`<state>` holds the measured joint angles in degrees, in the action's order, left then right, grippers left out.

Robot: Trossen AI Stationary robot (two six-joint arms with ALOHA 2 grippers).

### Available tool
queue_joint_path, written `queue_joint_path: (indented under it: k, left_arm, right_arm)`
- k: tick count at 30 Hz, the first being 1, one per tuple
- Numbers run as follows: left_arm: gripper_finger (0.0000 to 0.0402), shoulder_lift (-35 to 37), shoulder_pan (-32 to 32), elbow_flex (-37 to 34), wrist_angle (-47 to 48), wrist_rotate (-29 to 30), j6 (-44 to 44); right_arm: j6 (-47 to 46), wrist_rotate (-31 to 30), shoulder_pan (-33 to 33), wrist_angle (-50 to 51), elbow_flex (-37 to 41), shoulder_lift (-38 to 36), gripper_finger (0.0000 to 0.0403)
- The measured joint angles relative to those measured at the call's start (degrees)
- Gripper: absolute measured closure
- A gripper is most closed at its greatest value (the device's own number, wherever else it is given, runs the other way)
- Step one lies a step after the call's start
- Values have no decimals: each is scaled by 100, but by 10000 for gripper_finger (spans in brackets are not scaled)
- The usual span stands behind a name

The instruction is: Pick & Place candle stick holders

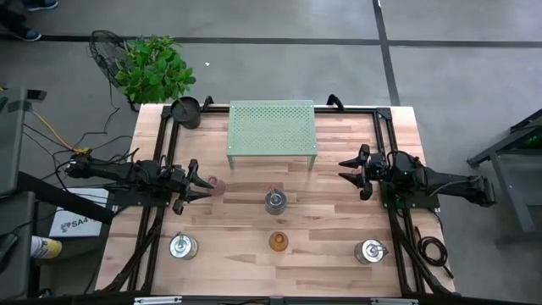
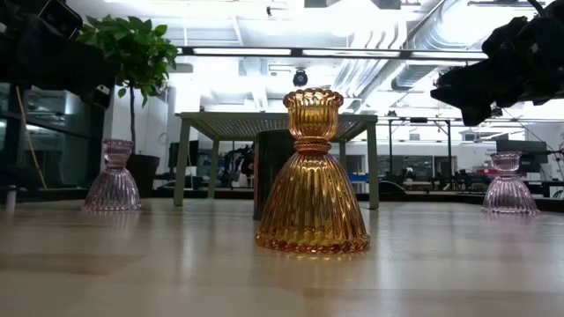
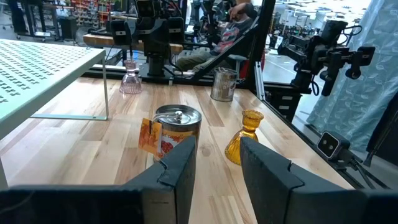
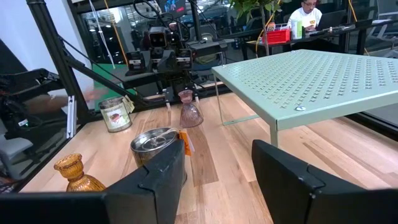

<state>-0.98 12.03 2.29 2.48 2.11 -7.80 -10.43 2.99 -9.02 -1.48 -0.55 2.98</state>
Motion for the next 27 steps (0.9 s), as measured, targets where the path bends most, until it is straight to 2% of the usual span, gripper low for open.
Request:
queue_joint_path:
  k: [24, 27]
  left_arm:
    - [278, -1, 0, -1, 2, 0, 1]
    - [278, -1, 0, 1, 0, 0, 1]
  right_arm:
    - [7, 2, 2, 0, -1, -1, 220]
    - [293, -41, 2, 0, -1, -1, 220]
